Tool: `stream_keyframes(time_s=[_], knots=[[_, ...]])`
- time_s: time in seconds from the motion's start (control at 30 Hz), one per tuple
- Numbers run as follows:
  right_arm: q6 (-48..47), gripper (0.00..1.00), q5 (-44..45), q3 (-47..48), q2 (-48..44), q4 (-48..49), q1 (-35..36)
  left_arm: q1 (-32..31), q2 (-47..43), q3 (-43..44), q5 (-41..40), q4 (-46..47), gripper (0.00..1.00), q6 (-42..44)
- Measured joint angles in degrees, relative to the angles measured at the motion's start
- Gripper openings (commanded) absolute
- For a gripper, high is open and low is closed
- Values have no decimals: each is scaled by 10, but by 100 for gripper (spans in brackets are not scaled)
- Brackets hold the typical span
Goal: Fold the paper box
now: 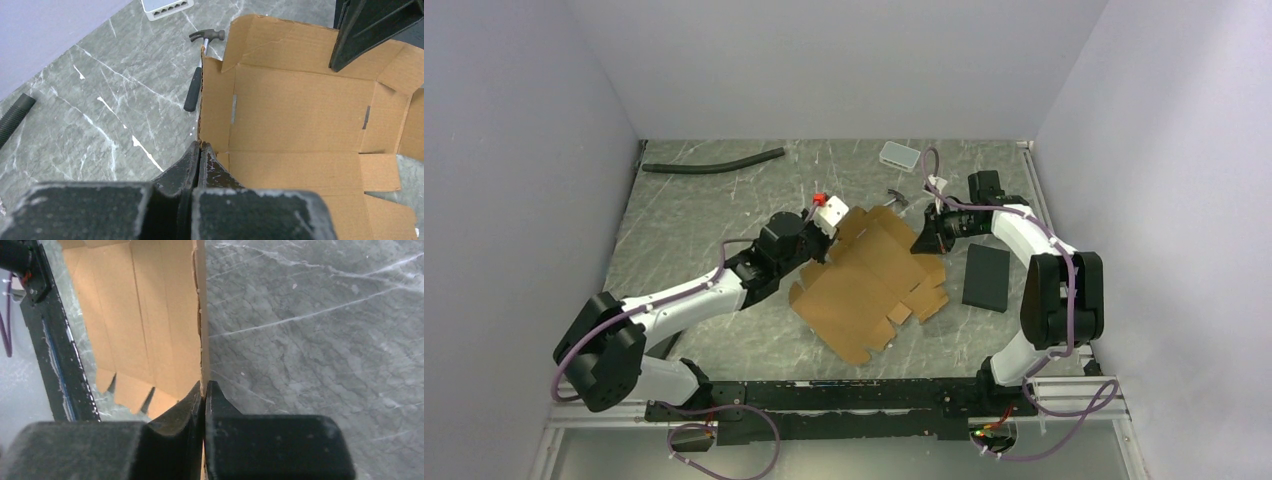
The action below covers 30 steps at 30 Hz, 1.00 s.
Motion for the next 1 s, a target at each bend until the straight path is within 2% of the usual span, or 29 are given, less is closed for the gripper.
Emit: stream_keyframes(time_s=[0.2,0.37,0.47,0.57,0.77,0.9,1.0], knots=[[-2,0,24,0,-30,3,2,-2,-14,-13,-7,6,1,-17],[-36,0,77,11,-95,-10,5,-2,-34,-14,-12,3,29,-50],[-74,0,131,38,-117,-17,16,4,-47,-14,-4,-13,42,-86],[-111,0,176,48,-132,-24,28,21,-57,-14,15,-38,50,-122],[-169,0,240,59,-137,-47,57,104,-99,-24,96,-80,64,-211],[-194,0,292,59,-137,-57,90,152,-141,-78,142,-60,70,-256],[-199,0,315,57,-141,-56,110,165,-145,-118,171,-39,70,-279]])
